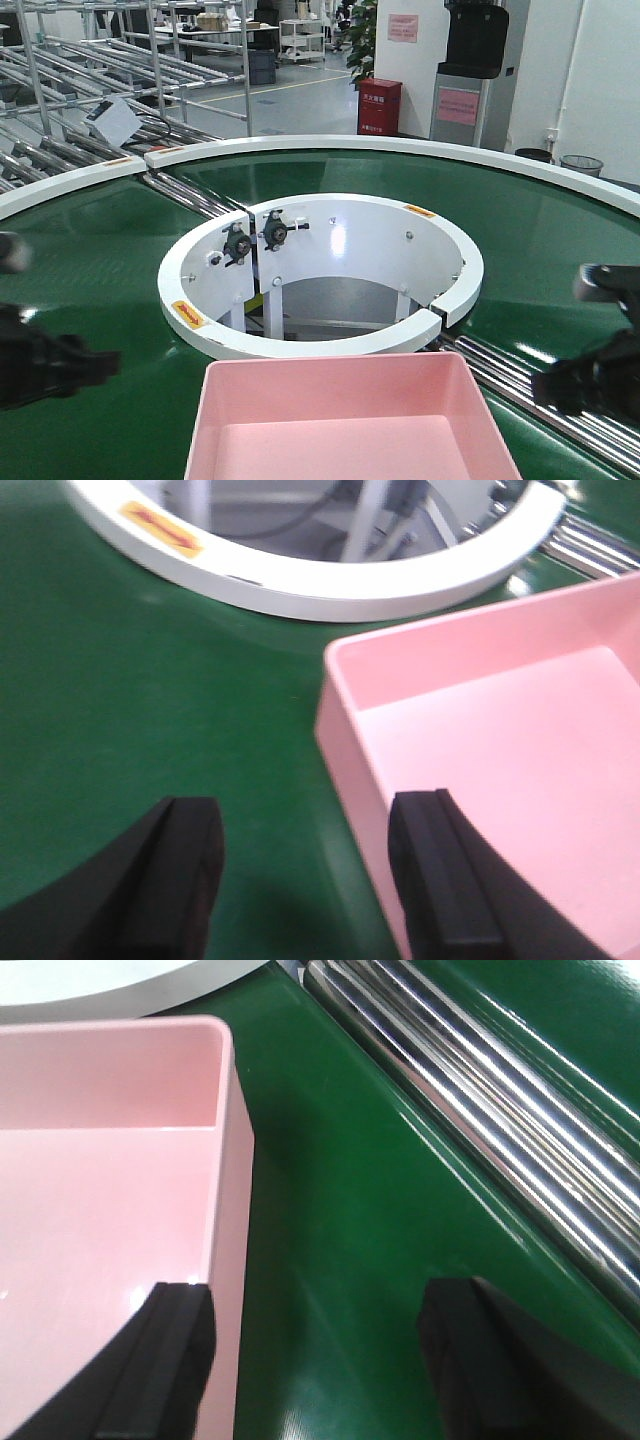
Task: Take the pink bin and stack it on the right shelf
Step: 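Lower both grippers onto the pink bin's opposite side walls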
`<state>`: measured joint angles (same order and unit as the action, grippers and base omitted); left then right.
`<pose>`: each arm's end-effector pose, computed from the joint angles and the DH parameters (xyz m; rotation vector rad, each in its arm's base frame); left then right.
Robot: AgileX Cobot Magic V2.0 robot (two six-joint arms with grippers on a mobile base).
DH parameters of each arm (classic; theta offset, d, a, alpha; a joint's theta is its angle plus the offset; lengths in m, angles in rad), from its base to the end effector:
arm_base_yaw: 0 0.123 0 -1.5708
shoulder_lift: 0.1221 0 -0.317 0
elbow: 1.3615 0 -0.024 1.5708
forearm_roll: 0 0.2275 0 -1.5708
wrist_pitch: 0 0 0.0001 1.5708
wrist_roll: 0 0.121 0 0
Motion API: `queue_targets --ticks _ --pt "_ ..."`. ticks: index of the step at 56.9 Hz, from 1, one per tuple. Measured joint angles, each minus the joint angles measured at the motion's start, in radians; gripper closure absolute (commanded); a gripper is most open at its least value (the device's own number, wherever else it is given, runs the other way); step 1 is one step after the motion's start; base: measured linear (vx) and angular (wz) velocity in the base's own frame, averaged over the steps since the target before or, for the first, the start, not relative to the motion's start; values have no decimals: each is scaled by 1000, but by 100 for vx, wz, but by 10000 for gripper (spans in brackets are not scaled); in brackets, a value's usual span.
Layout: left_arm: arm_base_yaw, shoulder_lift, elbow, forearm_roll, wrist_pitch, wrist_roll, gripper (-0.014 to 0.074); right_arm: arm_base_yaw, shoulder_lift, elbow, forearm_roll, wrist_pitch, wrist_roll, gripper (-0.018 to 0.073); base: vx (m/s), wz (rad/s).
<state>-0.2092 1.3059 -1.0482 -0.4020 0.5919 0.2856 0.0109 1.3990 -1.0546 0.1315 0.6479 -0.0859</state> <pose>0.2601 -0.0823 0.3435 0.2931 2.2860 -0.3879 0.2851 0.0127 0.3103 -0.0239 2.4709 0.1108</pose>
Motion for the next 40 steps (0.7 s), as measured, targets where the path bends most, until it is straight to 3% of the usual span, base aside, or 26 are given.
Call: queue_targets --ticks 18,40 --pt "-124 286 -124 -5 -14 -78 106 102 244 -151 -34 21 16 90 0 0" --pt "-147 371 -128 -10 -71 -81 106 118 394 -197 -44 21 35 90 0 0"
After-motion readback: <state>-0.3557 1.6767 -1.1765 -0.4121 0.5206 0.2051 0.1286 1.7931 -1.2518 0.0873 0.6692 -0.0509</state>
